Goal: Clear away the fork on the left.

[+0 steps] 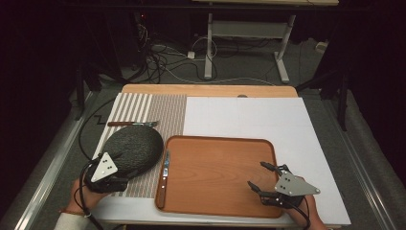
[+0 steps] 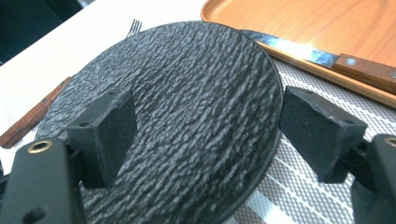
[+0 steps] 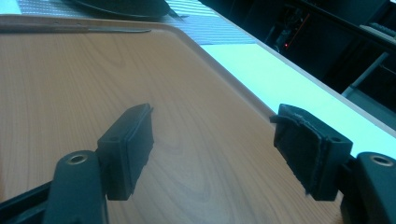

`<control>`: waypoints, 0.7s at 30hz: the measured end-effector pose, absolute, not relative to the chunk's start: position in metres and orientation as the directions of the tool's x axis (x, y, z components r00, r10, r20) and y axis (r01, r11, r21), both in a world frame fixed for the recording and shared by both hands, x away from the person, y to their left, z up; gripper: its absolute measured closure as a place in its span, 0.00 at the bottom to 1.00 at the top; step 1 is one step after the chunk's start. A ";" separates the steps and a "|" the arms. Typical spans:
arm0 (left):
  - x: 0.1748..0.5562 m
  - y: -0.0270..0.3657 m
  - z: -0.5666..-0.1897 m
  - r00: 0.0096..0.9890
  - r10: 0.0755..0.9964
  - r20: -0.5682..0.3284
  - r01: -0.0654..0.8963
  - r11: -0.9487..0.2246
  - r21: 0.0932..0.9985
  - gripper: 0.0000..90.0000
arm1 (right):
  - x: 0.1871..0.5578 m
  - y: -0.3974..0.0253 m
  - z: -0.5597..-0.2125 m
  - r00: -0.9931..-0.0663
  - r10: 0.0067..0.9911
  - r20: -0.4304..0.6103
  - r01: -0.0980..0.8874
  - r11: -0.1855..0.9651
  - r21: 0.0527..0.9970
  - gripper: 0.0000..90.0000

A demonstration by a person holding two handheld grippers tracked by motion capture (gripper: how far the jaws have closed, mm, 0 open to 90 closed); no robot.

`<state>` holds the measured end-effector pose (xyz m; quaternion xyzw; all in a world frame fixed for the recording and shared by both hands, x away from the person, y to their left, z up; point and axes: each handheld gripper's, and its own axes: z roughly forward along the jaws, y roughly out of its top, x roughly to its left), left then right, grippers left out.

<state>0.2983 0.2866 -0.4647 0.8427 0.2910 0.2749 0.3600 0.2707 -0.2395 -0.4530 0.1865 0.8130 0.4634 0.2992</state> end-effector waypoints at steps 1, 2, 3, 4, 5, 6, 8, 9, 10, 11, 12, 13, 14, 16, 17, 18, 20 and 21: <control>0.300 0.286 -0.464 0.680 0.689 0.253 0.292 -0.570 0.768 0.20 | 0.271 -0.240 -0.453 -0.751 0.580 -0.316 0.024 0.502 0.865 0.32; 0.302 0.285 -0.463 0.678 0.691 0.250 0.294 -0.567 0.770 0.20 | 0.270 -0.240 -0.452 -0.751 0.580 -0.316 0.022 0.501 0.865 0.32; 0.304 0.284 -0.462 0.677 0.692 0.251 0.293 -0.566 0.770 0.20 | 0.271 -0.240 -0.452 -0.751 0.581 -0.315 0.022 0.498 0.867 0.32; 0.305 0.283 -0.460 0.675 0.694 0.250 0.293 -0.563 0.773 0.21 | 0.270 -0.240 -0.452 -0.753 0.579 -0.312 0.021 0.496 0.868 0.32; 0.306 0.283 -0.459 0.674 0.695 0.251 0.294 -0.564 0.771 0.21 | 0.270 -0.240 -0.452 -0.754 0.577 -0.312 0.020 0.496 0.868 0.32; 0.307 0.282 -0.457 0.673 0.695 0.253 0.294 -0.565 0.771 0.21 | 0.269 -0.240 -0.453 -0.756 0.574 -0.315 0.018 0.499 0.866 0.32; 0.310 0.282 -0.454 0.679 0.693 0.244 0.294 -0.560 0.774 0.23 | 0.267 -0.239 -0.454 -0.761 0.567 -0.316 0.018 0.505 0.863 0.32; 0.312 0.282 -0.453 0.683 0.692 0.233 0.297 -0.555 0.777 0.26 | 0.266 -0.238 -0.454 -0.759 0.567 -0.320 0.015 0.507 0.862 0.32; 0.313 0.283 -0.451 0.687 0.688 0.234 0.294 -0.557 0.777 0.27 | 0.265 -0.238 -0.453 -0.759 0.568 -0.319 0.014 0.503 0.864 0.32; 0.315 0.283 -0.448 0.686 0.688 0.239 0.294 -0.562 0.773 0.29 | 0.264 -0.239 -0.453 -0.760 0.568 -0.316 0.014 0.501 0.866 0.32; 0.318 0.284 -0.445 0.689 0.683 0.242 0.290 -0.567 0.771 0.30 | 0.264 -0.238 -0.453 -0.761 0.566 -0.317 0.014 0.502 0.865 0.32; 0.321 0.285 -0.441 0.692 0.681 0.238 0.289 -0.565 0.773 0.34 | 0.263 -0.238 -0.453 -0.760 0.566 -0.321 0.010 0.504 0.864 0.32; 0.324 0.287 -0.438 0.690 0.686 0.231 0.291 -0.554 0.780 0.35 | 0.263 -0.238 -0.453 -0.761 0.566 -0.319 0.010 0.502 0.865 0.32; 0.332 0.292 -0.431 0.687 0.691 0.227 0.288 -0.545 0.787 0.37 | 0.263 -0.237 -0.453 -0.765 0.560 -0.317 0.006 0.498 0.867 0.32; 0.336 0.296 -0.428 0.690 0.691 0.218 0.293 -0.542 0.788 0.39 | 0.263 -0.237 -0.453 -0.767 0.558 -0.318 0.000 0.495 0.869 0.32; 0.341 0.300 -0.425 0.689 0.694 0.207 0.298 -0.532 0.792 0.39 | 0.262 -0.236 -0.453 -0.770 0.552 -0.321 -0.008 0.495 0.869 0.32; 0.352 0.307 -0.422 0.686 0.700 0.199 0.310 -0.528 0.790 0.41 | 0.262 -0.235 -0.453 -0.773 0.546 -0.325 -0.011 0.500 0.866 0.32; 0.358 0.310 -0.421 0.681 0.705 0.196 0.328 -0.534 0.779 0.41 | 0.263 -0.234 -0.454 -0.774 0.543 -0.324 -0.008 0.503 0.864 0.32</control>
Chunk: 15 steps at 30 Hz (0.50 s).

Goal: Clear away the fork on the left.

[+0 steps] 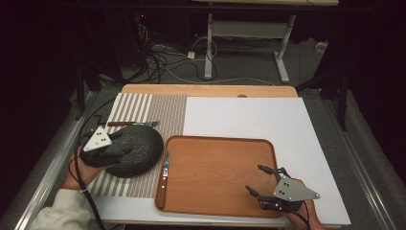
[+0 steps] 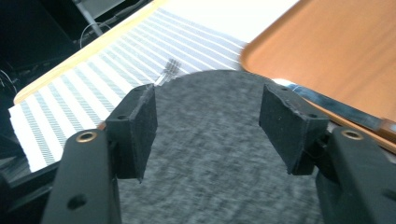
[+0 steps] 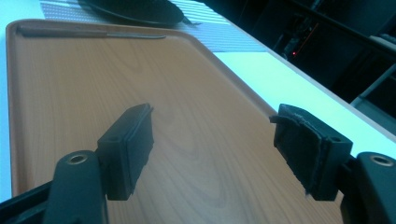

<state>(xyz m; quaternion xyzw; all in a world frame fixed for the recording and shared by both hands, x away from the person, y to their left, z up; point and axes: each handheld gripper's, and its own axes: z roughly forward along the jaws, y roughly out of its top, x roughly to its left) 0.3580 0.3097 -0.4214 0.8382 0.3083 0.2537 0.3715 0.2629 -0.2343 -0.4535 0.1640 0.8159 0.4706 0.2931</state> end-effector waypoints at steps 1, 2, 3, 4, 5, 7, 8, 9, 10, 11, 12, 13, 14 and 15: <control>0.364 0.313 -0.421 0.679 0.709 0.193 0.342 -0.537 0.771 0.41 | 0.263 -0.234 -0.454 -0.776 0.543 -0.321 -0.004 0.505 0.863 0.32; 0.370 0.315 -0.420 0.675 0.716 0.180 0.358 -0.531 0.768 0.41 | 0.264 -0.235 -0.455 -0.775 0.545 -0.321 -0.001 0.507 0.862 0.32; 0.376 0.318 -0.419 0.670 0.722 0.173 0.368 -0.525 0.767 0.41 | 0.264 -0.235 -0.455 -0.777 0.544 -0.316 0.003 0.505 0.863 0.32; 0.382 0.320 -0.419 0.668 0.726 0.164 0.378 -0.521 0.765 0.41 | 0.264 -0.236 -0.455 -0.777 0.544 -0.316 0.003 0.506 0.863 0.32; 0.387 0.321 -0.418 0.664 0.730 0.161 0.387 -0.519 0.762 0.41 | 0.264 -0.236 -0.455 -0.775 0.545 -0.320 0.001 0.507 0.862 0.32; 0.397 0.322 -0.416 0.653 0.737 0.174 0.398 -0.530 0.749 0.41 | 0.265 -0.237 -0.455 -0.773 0.549 -0.317 0.005 0.505 0.863 0.32; 0.402 0.324 -0.415 0.652 0.740 0.167 0.409 -0.528 0.744 0.41 | 0.265 -0.238 -0.455 -0.773 0.549 -0.317 0.007 0.507 0.862 0.32; 0.407 0.325 -0.415 0.648 0.743 0.167 0.419 -0.531 0.737 0.40 | 0.266 -0.238 -0.455 -0.771 0.551 -0.318 0.009 0.508 0.861 0.32; 0.413 0.325 -0.415 0.644 0.746 0.172 0.431 -0.539 0.724 0.40 | 0.266 -0.238 -0.455 -0.771 0.552 -0.318 0.010 0.510 0.860 0.32; 0.418 0.326 -0.415 0.636 0.752 0.174 0.444 -0.541 0.714 0.39 | 0.267 -0.238 -0.455 -0.770 0.552 -0.321 0.009 0.512 0.859 0.32; 0.423 0.327 -0.415 0.629 0.756 0.182 0.455 -0.548 0.702 0.37 | 0.268 -0.238 -0.455 -0.767 0.550 -0.331 0.002 0.518 0.856 0.32; 0.429 0.328 -0.415 0.628 0.755 0.187 0.465 -0.557 0.688 0.37 | 0.268 -0.239 -0.454 -0.763 0.550 -0.339 -0.005 0.520 0.854 0.32; 0.434 0.329 -0.416 0.630 0.753 0.190 0.475 -0.568 0.672 0.37 | 0.268 -0.239 -0.453 -0.763 0.549 -0.341 -0.010 0.518 0.855 0.32; 0.440 0.330 -0.416 0.634 0.750 0.189 0.484 -0.575 0.660 0.37 | 0.269 -0.240 -0.453 -0.764 0.551 -0.337 -0.008 0.513 0.858 0.32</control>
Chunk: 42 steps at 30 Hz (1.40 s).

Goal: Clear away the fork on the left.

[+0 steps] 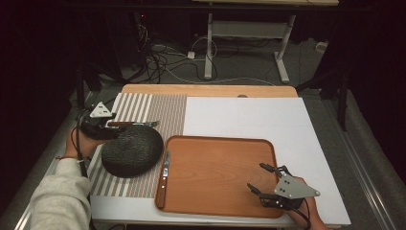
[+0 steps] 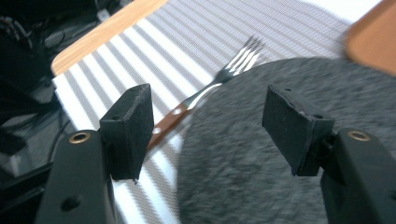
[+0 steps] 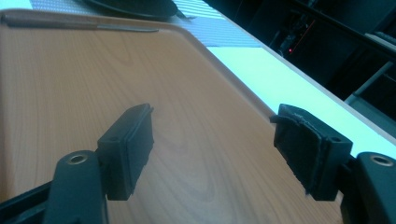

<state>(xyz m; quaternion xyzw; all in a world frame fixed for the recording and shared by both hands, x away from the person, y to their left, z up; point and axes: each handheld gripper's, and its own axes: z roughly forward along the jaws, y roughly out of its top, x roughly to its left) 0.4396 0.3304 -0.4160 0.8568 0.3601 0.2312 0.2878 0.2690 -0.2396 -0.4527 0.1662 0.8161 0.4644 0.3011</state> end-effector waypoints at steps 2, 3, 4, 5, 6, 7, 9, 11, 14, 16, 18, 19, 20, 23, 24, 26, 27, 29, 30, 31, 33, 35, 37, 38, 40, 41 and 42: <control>0.450 0.332 -0.418 0.632 0.748 0.203 0.497 -0.592 0.635 0.37 | 0.271 -0.240 -0.452 -0.765 0.550 -0.335 0.000 0.520 0.854 0.32; 0.455 0.334 -0.419 0.633 0.748 0.202 0.504 -0.595 0.625 0.37 | 0.272 -0.241 -0.453 -0.764 0.553 -0.332 0.005 0.520 0.854 0.32; 0.460 0.336 -0.420 0.638 0.744 0.196 0.507 -0.598 0.621 0.37 | 0.273 -0.241 -0.453 -0.768 0.551 -0.328 0.009 0.520 0.854 0.32; 0.464 0.337 -0.423 0.648 0.735 0.202 0.504 -0.612 0.610 0.37 | 0.273 -0.242 -0.454 -0.771 0.549 -0.322 0.015 0.521 0.853 0.32; 0.468 0.338 -0.426 0.655 0.726 0.207 0.503 -0.624 0.598 0.37 | 0.274 -0.242 -0.454 -0.773 0.546 -0.324 0.016 0.527 0.850 0.32; 0.473 0.340 -0.429 0.661 0.724 0.197 0.519 -0.631 0.576 0.37 | 0.274 -0.242 -0.454 -0.774 0.543 -0.325 0.017 0.531 0.847 0.32; 0.482 0.344 -0.433 0.646 0.741 0.183 0.554 -0.620 0.555 0.37 | 0.275 -0.243 -0.455 -0.778 0.543 -0.317 0.023 0.528 0.849 0.32; 0.489 0.348 -0.436 0.639 0.746 0.188 0.561 -0.619 0.549 0.38 | 0.276 -0.243 -0.455 -0.778 0.548 -0.308 0.033 0.526 0.850 0.32; 0.499 0.353 -0.444 0.643 0.749 0.158 0.591 -0.617 0.519 0.38 | 0.276 -0.243 -0.456 -0.782 0.546 -0.301 0.044 0.529 0.847 0.32; 0.504 0.357 -0.447 0.641 0.753 0.148 0.604 -0.614 0.508 0.38 | 0.276 -0.242 -0.457 -0.786 0.543 -0.296 0.051 0.534 0.844 0.32; 0.508 0.361 -0.449 0.640 0.756 0.138 0.606 -0.606 0.515 0.38 | 0.277 -0.241 -0.457 -0.793 0.536 -0.288 0.055 0.535 0.843 0.32; 0.509 0.363 -0.450 0.647 0.750 0.136 0.600 -0.611 0.516 0.38 | 0.277 -0.240 -0.458 -0.795 0.535 -0.288 0.057 0.537 0.842 0.32; 0.510 0.365 -0.452 0.656 0.744 0.125 0.599 -0.615 0.513 0.39 | 0.277 -0.239 -0.458 -0.796 0.531 -0.290 0.056 0.542 0.839 0.32; 0.513 0.366 -0.458 0.673 0.731 0.116 0.607 -0.635 0.478 0.41 | 0.277 -0.237 -0.458 -0.800 0.525 -0.290 0.058 0.549 0.834 0.32; 0.514 0.366 -0.460 0.676 0.727 0.118 0.607 -0.641 0.469 0.41 | 0.277 -0.237 -0.458 -0.801 0.524 -0.288 0.059 0.548 0.834 0.32; 0.516 0.365 -0.462 0.678 0.724 0.126 0.609 -0.650 0.454 0.41 | 0.277 -0.237 -0.458 -0.800 0.525 -0.289 0.061 0.551 0.832 0.32; 0.516 0.365 -0.463 0.682 0.721 0.125 0.610 -0.654 0.448 0.41 | 0.277 -0.236 -0.459 -0.801 0.525 -0.287 0.062 0.550 0.833 0.32; 0.518 0.362 -0.466 0.685 0.716 0.139 0.615 -0.669 0.418 0.41 | 0.277 -0.236 -0.459 -0.804 0.519 -0.291 0.057 0.555 0.830 0.32; 0.519 0.362 -0.467 0.687 0.715 0.131 0.614 -0.668 0.421 0.41 | 0.276 -0.236 -0.459 -0.804 0.518 -0.292 0.057 0.556 0.829 0.32; 0.519 0.362 -0.467 0.690 0.712 0.131 0.612 -0.670 0.420 0.42 | 0.276 -0.235 -0.459 -0.805 0.517 -0.292 0.057 0.557 0.828 0.32; 0.519 0.362 -0.467 0.699 0.706 0.113 0.610 -0.671 0.421 0.45 | 0.276 -0.236 -0.459 -0.805 0.517 -0.293 0.058 0.559 0.827 0.32; 0.518 0.362 -0.467 0.717 0.692 0.087 0.605 -0.679 0.416 0.54 | 0.276 -0.236 -0.459 -0.804 0.517 -0.292 0.059 0.559 0.827 0.32; 0.518 0.359 -0.465 0.737 0.670 0.093 0.589 -0.703 0.399 0.58 | 0.276 -0.238 -0.459 -0.810 0.516 -0.278 0.067 0.553 0.831 0.32; 0.518 0.357 -0.465 0.744 0.661 0.099 0.582 -0.714 0.389 0.60 | 0.276 -0.238 -0.459 -0.813 0.516 -0.271 0.071 0.550 0.832 0.32; 0.518 0.354 -0.464 0.762 0.638 0.111 0.564 -0.738 0.370 0.64 | 0.276 -0.238 -0.459 -0.812 0.516 -0.272 0.074 0.554 0.829 0.32; 0.518 0.353 -0.463 0.767 0.631 0.113 0.560 -0.746 0.361 0.67 | 0.277 -0.239 -0.459 -0.813 0.517 -0.269 0.076 0.553 0.830 0.32; 0.522 0.352 -0.463 0.797 0.589 0.135 0.512 -0.777 0.366 0.69 | 0.277 -0.239 -0.460 -0.813 0.517 -0.266 0.079 0.551 0.830 0.32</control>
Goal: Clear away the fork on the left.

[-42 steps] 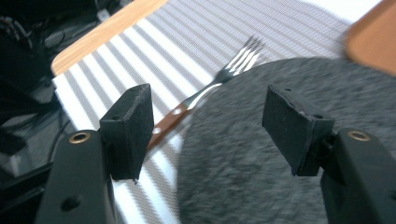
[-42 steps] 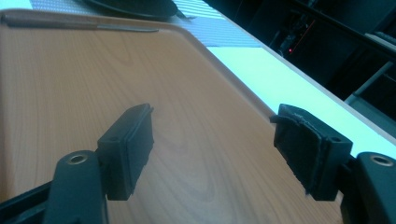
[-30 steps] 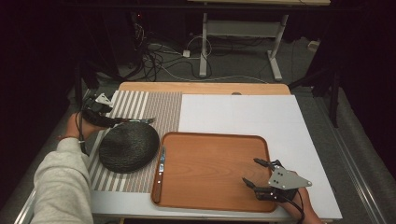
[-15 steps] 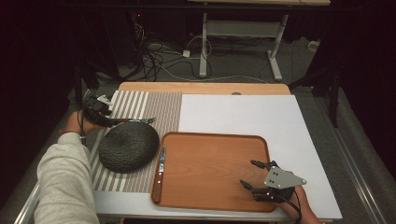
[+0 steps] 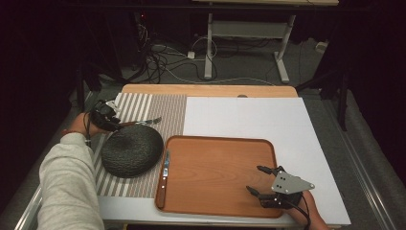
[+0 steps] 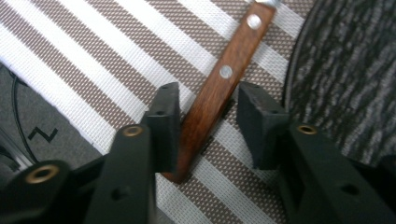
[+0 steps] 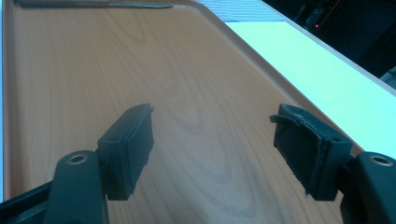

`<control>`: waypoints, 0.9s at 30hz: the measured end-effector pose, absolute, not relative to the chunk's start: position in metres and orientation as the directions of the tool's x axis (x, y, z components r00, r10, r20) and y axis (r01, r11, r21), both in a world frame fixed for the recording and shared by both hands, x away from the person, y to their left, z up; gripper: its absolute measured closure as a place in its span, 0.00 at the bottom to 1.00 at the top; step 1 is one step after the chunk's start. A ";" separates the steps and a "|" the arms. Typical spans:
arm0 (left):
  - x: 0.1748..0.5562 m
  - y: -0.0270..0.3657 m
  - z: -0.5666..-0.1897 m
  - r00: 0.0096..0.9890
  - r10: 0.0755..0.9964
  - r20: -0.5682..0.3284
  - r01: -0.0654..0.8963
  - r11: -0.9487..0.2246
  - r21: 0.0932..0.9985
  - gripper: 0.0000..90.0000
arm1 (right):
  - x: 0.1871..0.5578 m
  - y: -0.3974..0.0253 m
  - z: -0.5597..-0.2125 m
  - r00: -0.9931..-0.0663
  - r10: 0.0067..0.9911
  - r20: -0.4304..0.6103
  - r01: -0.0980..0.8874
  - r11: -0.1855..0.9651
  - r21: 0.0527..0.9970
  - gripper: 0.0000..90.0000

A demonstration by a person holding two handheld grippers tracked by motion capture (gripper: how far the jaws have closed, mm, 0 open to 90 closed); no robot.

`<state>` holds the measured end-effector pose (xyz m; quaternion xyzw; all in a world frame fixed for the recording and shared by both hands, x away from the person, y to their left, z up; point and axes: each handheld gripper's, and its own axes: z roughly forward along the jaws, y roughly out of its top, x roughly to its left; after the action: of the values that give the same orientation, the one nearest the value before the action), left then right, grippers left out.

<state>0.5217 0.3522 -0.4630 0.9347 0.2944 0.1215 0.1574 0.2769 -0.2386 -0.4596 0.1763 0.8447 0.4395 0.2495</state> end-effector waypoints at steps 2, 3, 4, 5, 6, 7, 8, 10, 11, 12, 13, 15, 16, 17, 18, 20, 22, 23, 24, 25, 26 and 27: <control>0.518 0.349 -0.462 0.780 0.615 0.115 0.550 -0.762 0.342 0.73 | 0.277 -0.238 -0.460 -0.815 0.514 -0.266 0.078 0.553 0.829 0.32; 0.515 0.346 -0.465 0.747 0.660 0.087 0.587 -0.715 0.379 0.74 | 0.277 -0.238 -0.460 -0.818 0.509 -0.267 0.077 0.557 0.827 0.32; 0.516 0.346 -0.465 0.751 0.654 0.094 0.582 -0.722 0.373 0.74 | 0.276 -0.237 -0.461 -0.820 0.506 -0.266 0.078 0.559 0.826 0.32; 0.516 0.347 -0.464 0.764 0.636 0.105 0.566 -0.740 0.362 0.75 | 0.276 -0.237 -0.461 -0.822 0.504 -0.265 0.078 0.561 0.824 0.32; 0.518 0.348 -0.462 0.782 0.612 0.118 0.549 -0.766 0.335 0.78 | 0.276 -0.237 -0.461 -0.823 0.503 -0.264 0.081 0.564 0.822 0.32; 0.518 0.347 -0.462 0.780 0.615 0.120 0.552 -0.765 0.333 0.80 | 0.276 -0.237 -0.461 -0.824 0.502 -0.263 0.083 0.565 0.821 0.32; 0.517 0.346 -0.462 0.776 0.619 0.120 0.556 -0.761 0.333 0.80 | 0.276 -0.237 -0.462 -0.826 0.501 -0.260 0.085 0.565 0.821 0.32; 0.517 0.346 -0.462 0.770 0.627 0.119 0.563 -0.755 0.336 0.81 | 0.277 -0.236 -0.462 -0.831 0.493 -0.257 0.085 0.570 0.817 0.32; 0.517 0.346 -0.462 0.767 0.630 0.120 0.566 -0.752 0.337 0.81 | 0.277 -0.236 -0.463 -0.834 0.489 -0.256 0.087 0.574 0.814 0.32; 0.516 0.346 -0.462 0.760 0.639 0.120 0.573 -0.745 0.341 0.81 | 0.277 -0.236 -0.463 -0.835 0.489 -0.252 0.092 0.576 0.813 0.32; 0.516 0.346 -0.463 0.751 0.648 0.124 0.580 -0.738 0.346 0.81 | 0.277 -0.236 -0.464 -0.838 0.483 -0.254 0.086 0.576 0.813 0.32; 0.515 0.344 -0.463 0.729 0.669 0.147 0.591 -0.723 0.358 0.81 | 0.277 -0.235 -0.464 -0.842 0.477 -0.253 0.084 0.578 0.812 0.32; 0.515 0.342 -0.464 0.714 0.681 0.165 0.598 -0.715 0.363 0.81 | 0.276 -0.235 -0.464 -0.841 0.477 -0.255 0.083 0.580 0.811 0.32; 0.514 0.341 -0.464 0.710 0.683 0.172 0.599 -0.714 0.362 0.81 | 0.276 -0.235 -0.464 -0.841 0.477 -0.256 0.082 0.580 0.811 0.32; 0.514 0.339 -0.464 0.698 0.689 0.195 0.599 -0.711 0.367 0.81 | 0.276 -0.235 -0.464 -0.841 0.477 -0.256 0.082 0.580 0.811 0.32; 0.512 0.336 -0.464 0.672 0.703 0.233 0.604 -0.702 0.376 0.81 | 0.275 -0.235 -0.463 -0.839 0.480 -0.258 0.083 0.580 0.810 0.32; 0.510 0.333 -0.463 0.651 0.705 0.282 0.592 -0.703 0.394 0.81 | 0.275 -0.235 -0.463 -0.838 0.479 -0.260 0.079 0.579 0.812 0.32; 0.508 0.331 -0.462 0.636 0.707 0.308 0.585 -0.703 0.405 0.81 | 0.274 -0.235 -0.463 -0.838 0.479 -0.262 0.078 0.580 0.811 0.32; 0.507 0.329 -0.461 0.630 0.704 0.327 0.573 -0.706 0.417 0.81 | 0.273 -0.236 -0.462 -0.837 0.477 -0.266 0.073 0.581 0.811 0.32; 0.506 0.328 -0.460 0.625 0.702 0.340 0.562 -0.708 0.428 0.81 | 0.273 -0.236 -0.462 -0.837 0.476 -0.268 0.070 0.580 0.812 0.32; 0.503 0.326 -0.461 0.603 0.710 0.363 0.563 -0.701 0.438 0.81 | 0.272 -0.236 -0.462 -0.836 0.477 -0.271 0.068 0.581 0.811 0.32; 0.501 0.325 -0.460 0.586 0.722 0.369 0.559 -0.689 0.462 0.81 | 0.272 -0.236 -0.462 -0.836 0.476 -0.271 0.068 0.580 0.811 0.32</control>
<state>0.5005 0.3249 -0.4598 0.8777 0.3648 0.2723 0.1499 0.2718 -0.2362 -0.4618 0.1588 0.8565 0.4296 0.2380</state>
